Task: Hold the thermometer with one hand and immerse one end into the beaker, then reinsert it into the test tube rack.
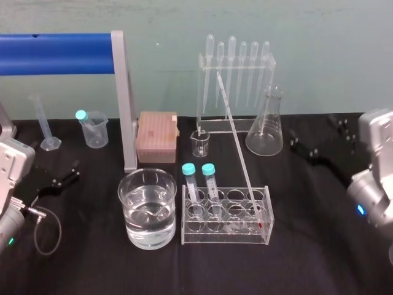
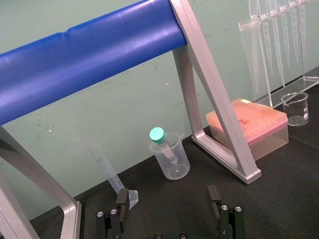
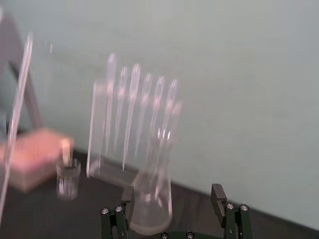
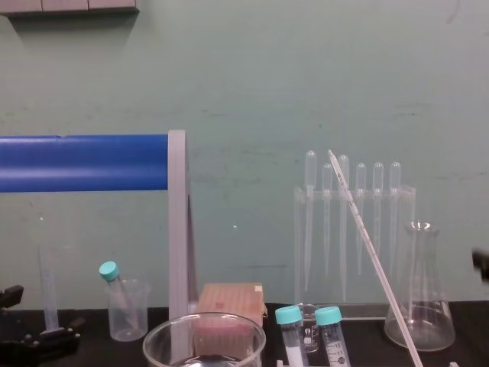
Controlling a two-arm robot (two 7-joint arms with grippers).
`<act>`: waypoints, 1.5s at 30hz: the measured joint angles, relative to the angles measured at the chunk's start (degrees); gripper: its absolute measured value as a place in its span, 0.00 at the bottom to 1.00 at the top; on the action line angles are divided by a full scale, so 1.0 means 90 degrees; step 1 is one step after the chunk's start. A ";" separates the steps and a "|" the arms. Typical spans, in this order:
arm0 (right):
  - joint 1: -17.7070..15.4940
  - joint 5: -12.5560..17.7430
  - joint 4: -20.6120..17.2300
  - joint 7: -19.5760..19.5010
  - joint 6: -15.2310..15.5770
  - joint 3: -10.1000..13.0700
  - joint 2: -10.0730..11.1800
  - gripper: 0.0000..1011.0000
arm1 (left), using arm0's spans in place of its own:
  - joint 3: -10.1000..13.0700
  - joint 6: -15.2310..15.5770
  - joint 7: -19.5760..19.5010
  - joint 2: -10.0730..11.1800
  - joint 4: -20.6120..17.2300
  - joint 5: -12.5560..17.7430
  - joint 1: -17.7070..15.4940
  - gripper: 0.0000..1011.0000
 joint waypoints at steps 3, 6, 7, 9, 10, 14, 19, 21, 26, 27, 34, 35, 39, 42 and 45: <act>0.0023 0.0318 -0.0241 0.0111 -0.0077 0.0225 -0.0129 0.99 | 0.0000 0.0000 0.0000 0.0000 0.0000 0.0000 0.0000 1.00; 0.0090 0.0532 -0.0468 0.0226 -0.0154 0.0350 -0.0272 0.99 | 0.0000 0.0000 0.0000 0.0000 0.0000 0.0000 0.0000 1.00; 0.0117 0.0576 -0.0525 0.0257 -0.0171 0.0378 -0.0316 0.99 | 0.0000 0.0000 0.0000 0.0000 0.0000 0.0000 0.0000 1.00; 0.0169 0.0666 -0.0618 0.0336 -0.0200 0.0403 -0.0403 0.99 | 0.0000 0.0000 0.0000 0.0000 0.0000 0.0000 0.0000 1.00; 0.0224 0.0728 -0.0711 0.0410 -0.0222 0.0409 -0.0482 0.99 | 0.0000 0.0000 0.0000 0.0000 0.0000 0.0000 0.0000 1.00; 0.0347 0.0858 -0.0865 0.0625 -0.0224 0.0357 -0.0682 0.99 | 0.0000 0.0000 0.0000 0.0000 0.0000 0.0000 0.0000 1.00; 0.0483 0.0986 -0.0951 0.0909 -0.0057 0.0187 -0.0938 0.99 | 0.0000 0.0000 0.0000 0.0000 0.0000 0.0000 0.0000 1.00; 0.0520 0.1019 -0.0949 0.0975 0.0039 0.0140 -0.1009 0.99 | 0.0000 0.0000 0.0000 0.0000 0.0000 0.0000 0.0000 1.00; 0.0671 0.1107 -0.0834 0.1099 0.0540 -0.0008 -0.1204 0.99 | 0.0000 0.0000 0.0000 0.0000 0.0000 0.0000 0.0000 1.00; 0.0694 0.1118 -0.0807 0.1114 0.0629 -0.0026 -0.1225 0.99 | -0.0001 0.0000 0.0000 0.0000 0.0000 0.0000 0.0000 1.00; 0.0812 0.1165 -0.0674 0.1176 0.1350 -0.0092 -0.1362 0.99 | 0.0000 0.0000 0.0000 0.0000 0.0000 0.0000 0.0000 1.00; 0.0815 0.1167 -0.0666 0.1180 0.1413 -0.0092 -0.1370 0.99 | 0.0000 0.0000 0.0000 0.0000 0.0000 0.0000 0.0000 1.00; 0.0831 0.1167 -0.0642 0.1189 0.1713 -0.0091 -0.1398 0.99 | 0.0000 0.0000 0.0000 0.0000 0.0000 0.0000 0.0000 1.00; 0.0843 0.1183 -0.0621 0.1180 0.2021 -0.0075 -0.1420 0.99 | 0.0000 0.0000 0.0000 0.0000 0.0000 0.0000 0.0000 1.00; 0.0852 0.1180 -0.0594 0.1185 0.2219 -0.0060 -0.1436 0.99 | 0.0000 0.0000 0.0000 0.0000 0.0000 0.0000 0.0000 1.00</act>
